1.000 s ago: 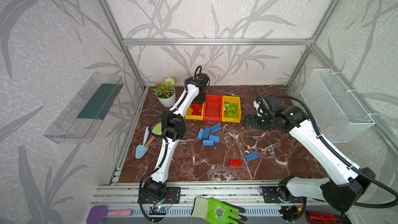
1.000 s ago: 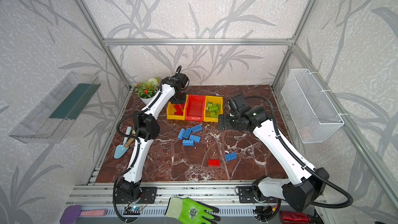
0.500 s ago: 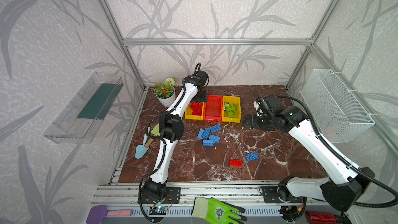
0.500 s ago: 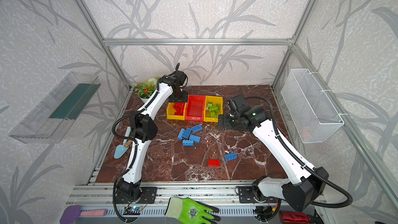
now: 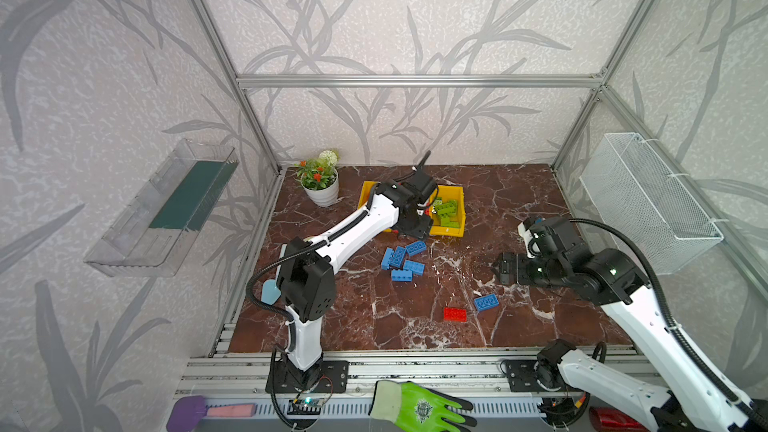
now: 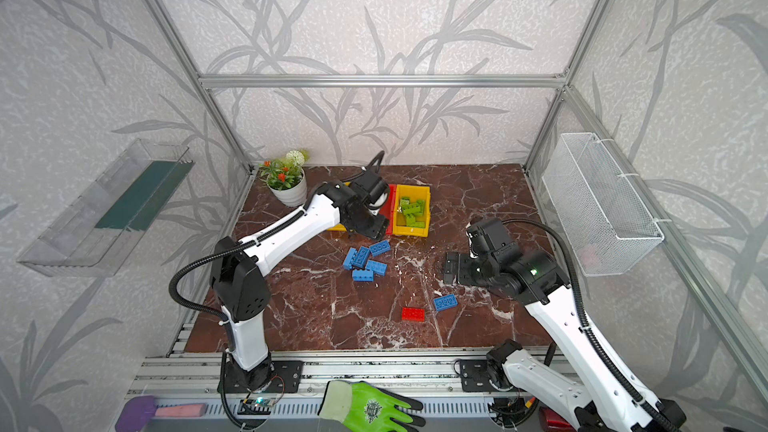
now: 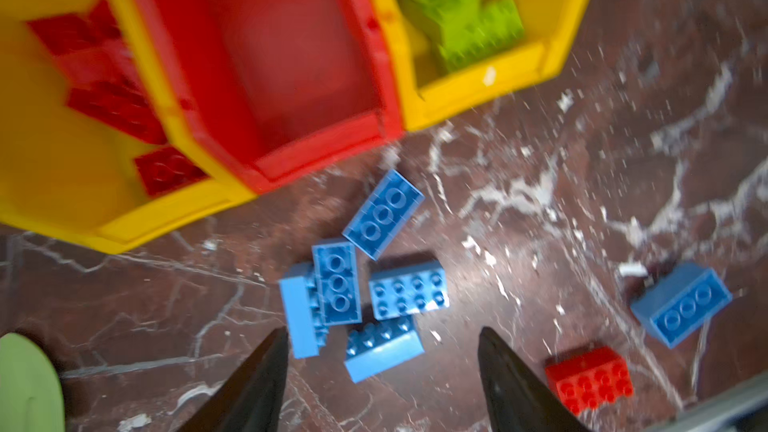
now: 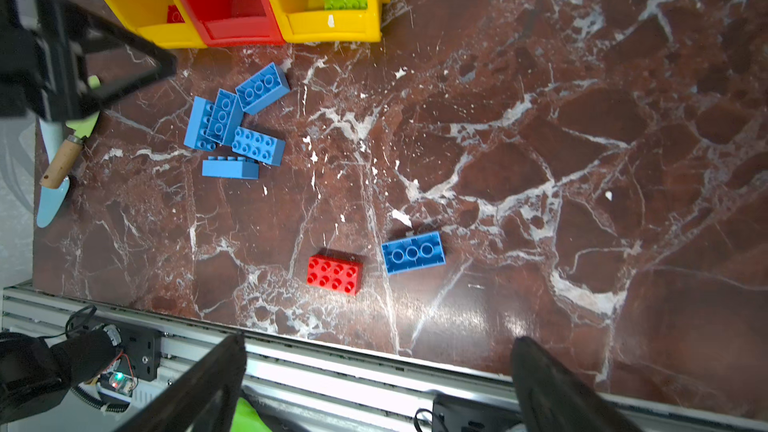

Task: Sort the legos into containers by color
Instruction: 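Reach the left gripper toward the last red brick nearest the robot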

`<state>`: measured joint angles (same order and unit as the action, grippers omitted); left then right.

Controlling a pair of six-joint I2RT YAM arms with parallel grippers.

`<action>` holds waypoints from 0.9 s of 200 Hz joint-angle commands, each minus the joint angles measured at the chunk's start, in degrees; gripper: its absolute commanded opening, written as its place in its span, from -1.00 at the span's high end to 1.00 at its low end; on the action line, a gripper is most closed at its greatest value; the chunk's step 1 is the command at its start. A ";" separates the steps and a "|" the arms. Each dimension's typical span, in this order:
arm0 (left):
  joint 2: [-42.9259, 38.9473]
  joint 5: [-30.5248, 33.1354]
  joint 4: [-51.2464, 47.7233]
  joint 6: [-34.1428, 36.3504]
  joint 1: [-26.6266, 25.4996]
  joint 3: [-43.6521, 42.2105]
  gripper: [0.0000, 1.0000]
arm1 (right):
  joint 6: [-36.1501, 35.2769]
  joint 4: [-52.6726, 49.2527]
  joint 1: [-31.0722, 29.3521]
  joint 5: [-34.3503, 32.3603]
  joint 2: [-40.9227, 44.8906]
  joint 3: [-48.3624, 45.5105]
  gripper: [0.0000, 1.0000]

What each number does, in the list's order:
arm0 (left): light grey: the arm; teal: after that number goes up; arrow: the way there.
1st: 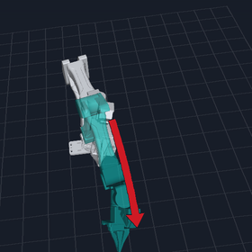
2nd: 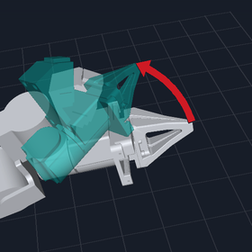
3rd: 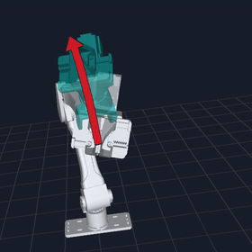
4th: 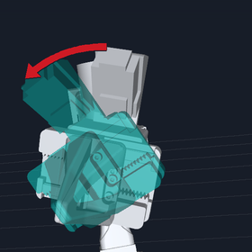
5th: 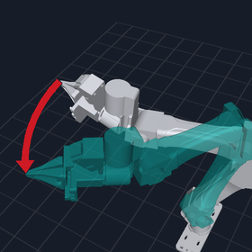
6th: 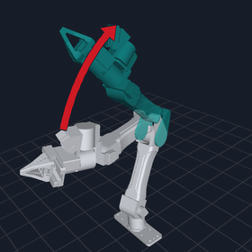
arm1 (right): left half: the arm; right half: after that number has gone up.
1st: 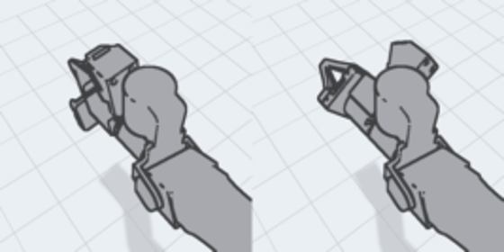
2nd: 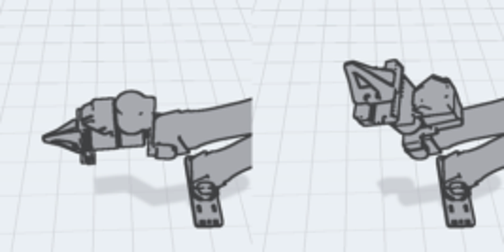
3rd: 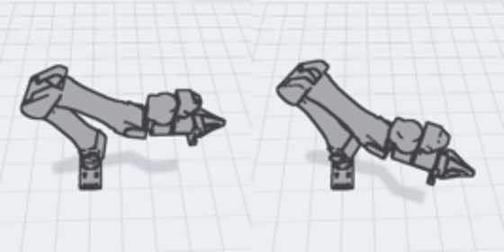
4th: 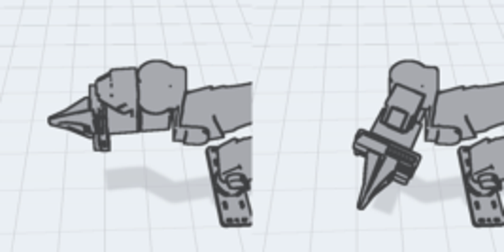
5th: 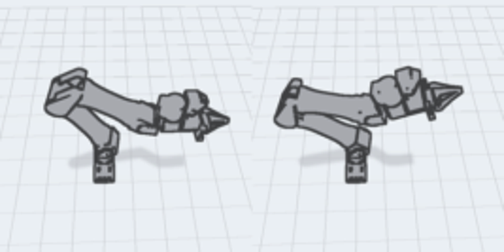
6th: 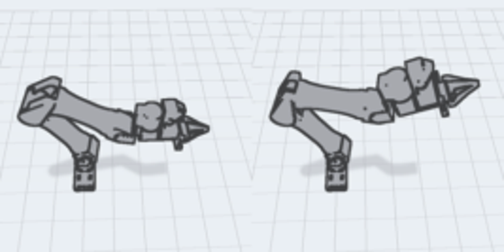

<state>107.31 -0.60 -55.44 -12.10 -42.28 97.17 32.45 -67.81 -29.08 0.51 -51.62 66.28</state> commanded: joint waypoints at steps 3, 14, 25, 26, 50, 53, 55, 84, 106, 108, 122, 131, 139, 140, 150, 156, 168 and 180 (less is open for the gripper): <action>-4.13 -1.78 4.85 3.75 -2.71 -7.58 -0.45 | 1.92 -5.62 0.09 -0.20 4.73 -1.55 -0.98; -5.87 -1.96 6.95 3.51 -4.36 -11.09 -0.45 | 2.66 -6.62 0.08 0.37 6.91 -2.15 -0.98; -7.45 -2.82 9.34 3.25 -5.93 -14.26 -0.45 | 3.44 -7.48 0.08 0.75 8.76 -2.87 -0.98; -7.59 -2.87 9.50 3.28 -6.08 -14.49 -0.45 | 3.47 -7.58 0.08 0.82 8.96 -2.94 -0.98; -9.11 -4.20 13.53 3.69 -10.52 -18.26 -0.45 | 3.68 -9.61 0.10 1.11 11.97 -3.73 -0.98; -9.00 -4.23 13.72 3.79 -11.19 -18.38 -0.45 | 3.69 -9.88 0.10 1.19 12.20 -3.71 -0.98; -8.97 -4.30 13.94 3.87 -11.58 -18.47 -0.45 | 3.68 -10.06 0.06 1.17 12.36 -3.70 -0.98; -7.26 -4.01 15.07 5.48 -17.13 -18.69 -0.45 | 5.32 -11.80 0.12 1.86 14.24 -3.68 -0.98; -5.51 -4.47 15.15 7.35 -20.14 -18.58 -0.45 | 5.35 -12.56 0.08 2.52 14.92 -3.79 -0.98; -5.39 -4.53 15.11 7.51 -20.32 -18.65 -0.45 | 5.35 -12.70 0.08 2.60 14.96 -3.79 -0.98; -4.01 -4.86 14.54 8.63 -21.62 -18.40 -0.45 | 5.60 -12.84 0.08 2.74 15.27 -3.97 -0.98; -3.16 -4.94 14.04 9.01 -22.25 -18.03 -0.45 | 6.14 -12.79 0.08 2.87 15.49 -4.12 -0.98; -2.48 -4.89 13.95 9.32 -22.89 -18.05 -0.45 | 6.44 -12.76 0.08 3.00 15.75 -4.21 -0.98; -2.38 -4.91 13.95 9.30 -22.96 -18.06 -0.45 | 6.51 -12.77 0.08 3.00 15.84 -4.22 -0.98; -1.90 -5.16 14.25 9.39 -23.61 -18.15 -0.44 | 7.13 -12.62 0.11 3.25 16.18 -4.43 -0.98; -1.65 -5.31 14.51 9.43 -24.05 -18.35 -0.44 | 7.46 -12.76 0.17 3.35 16.44 -4.49 -0.98; -1.14 -5.57 14.82 9.63 -24.79 -18.50 -0.44 | 7.76 -12.98 0.12 3.40 16.88 -4.75 -0.98; -0.27 -5.49 15.10 10.03 -25.47 -18.59 -0.44 | 7.98 -13.46 0.08 3.22 17.03 -4.65 -0.98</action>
<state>105.93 -5.54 -40.64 -4.60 -66.43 78.91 39.11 -79.20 -29.08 3.51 -35.40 62.15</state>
